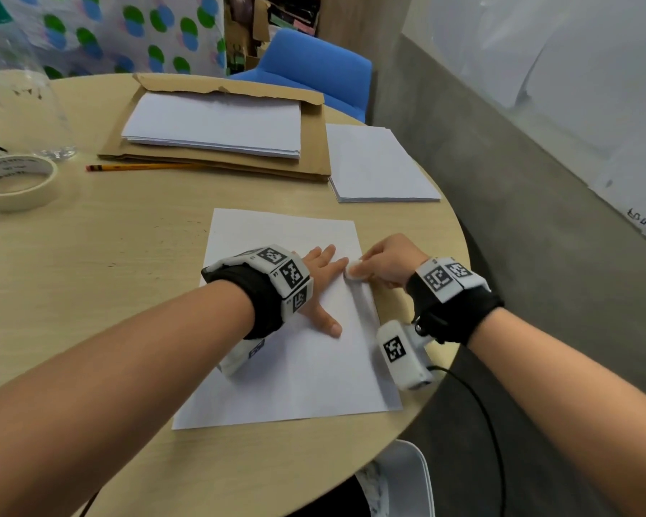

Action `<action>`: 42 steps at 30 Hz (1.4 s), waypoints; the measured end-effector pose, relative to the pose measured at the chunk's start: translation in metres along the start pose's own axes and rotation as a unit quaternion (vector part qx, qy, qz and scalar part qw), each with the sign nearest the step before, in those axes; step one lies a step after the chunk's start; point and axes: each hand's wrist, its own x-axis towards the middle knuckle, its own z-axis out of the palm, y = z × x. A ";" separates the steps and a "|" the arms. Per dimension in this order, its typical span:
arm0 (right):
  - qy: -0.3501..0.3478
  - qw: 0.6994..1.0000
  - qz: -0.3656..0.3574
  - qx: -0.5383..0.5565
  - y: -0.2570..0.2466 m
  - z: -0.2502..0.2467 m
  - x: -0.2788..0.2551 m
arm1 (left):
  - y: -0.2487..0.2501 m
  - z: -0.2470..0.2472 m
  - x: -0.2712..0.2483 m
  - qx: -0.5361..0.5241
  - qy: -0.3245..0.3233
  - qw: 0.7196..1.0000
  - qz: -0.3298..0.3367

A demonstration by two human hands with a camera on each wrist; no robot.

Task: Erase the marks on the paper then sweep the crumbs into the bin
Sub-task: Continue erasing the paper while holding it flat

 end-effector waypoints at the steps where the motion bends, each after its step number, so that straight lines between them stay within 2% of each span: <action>1: -0.005 1.000 -0.008 -0.003 0.003 0.002 -0.003 | 0.000 0.000 0.000 0.000 0.000 1.000 0.000; 6: -0.124 0.989 -0.030 -0.070 0.009 0.003 -0.029 | -0.002 0.001 0.002 0.004 -0.010 1.000 -0.003; 10: -0.029 0.998 -0.001 -0.053 -0.003 -0.006 -0.008 | 0.000 -0.001 0.000 0.000 -0.007 1.000 -0.001; 12: -0.003 0.999 -0.013 -0.047 -0.002 -0.006 -0.001 | 0.000 -0.001 -0.001 0.000 -0.006 1.000 -0.001; 14: -0.017 0.997 -0.033 -0.070 0.006 -0.002 -0.006 | 0.000 -0.001 0.000 0.000 -0.007 1.000 -0.001; 19: -0.117 0.981 -0.069 -0.135 0.011 -0.001 -0.027 | 0.000 -0.002 0.000 0.008 -0.014 1.000 0.002; 22: -0.070 0.987 -0.066 -0.129 0.003 -0.006 -0.012 | 0.001 -0.002 -0.001 0.008 -0.013 1.000 0.004; 24: -0.023 0.986 -0.097 -0.137 0.003 -0.003 -0.004 | 0.002 -0.002 -0.001 0.009 -0.012 1.000 0.004; 26: -0.018 0.970 -0.157 -0.184 0.010 0.001 -0.009 | 0.002 -0.001 -0.001 0.011 -0.012 1.000 0.002; 28: -0.067 0.947 -0.201 -0.242 0.016 0.000 -0.023 | 0.002 -0.001 0.000 0.010 -0.013 1.000 0.000; 31: -0.148 0.911 -0.207 -0.324 0.012 -0.008 -0.034 | 0.001 -0.001 0.001 0.011 -0.018 1.000 -0.003; 33: -0.129 0.905 -0.226 -0.336 0.002 -0.004 -0.028 | 0.001 -0.001 0.000 0.010 -0.016 1.000 0.003; 36: -0.059 0.890 -0.267 -0.365 -0.007 0.009 -0.022 | 0.001 -0.002 -0.002 -0.004 -0.007 1.000 0.022; 38: -0.068 0.877 -0.261 -0.397 -0.003 0.008 -0.023 | 0.001 -0.002 -0.002 0.009 -0.009 1.000 0.015; 42: -0.150 0.860 -0.221 -0.436 -0.001 -0.005 -0.034 | 0.001 0.000 0.001 0.022 -0.017 1.000 -0.002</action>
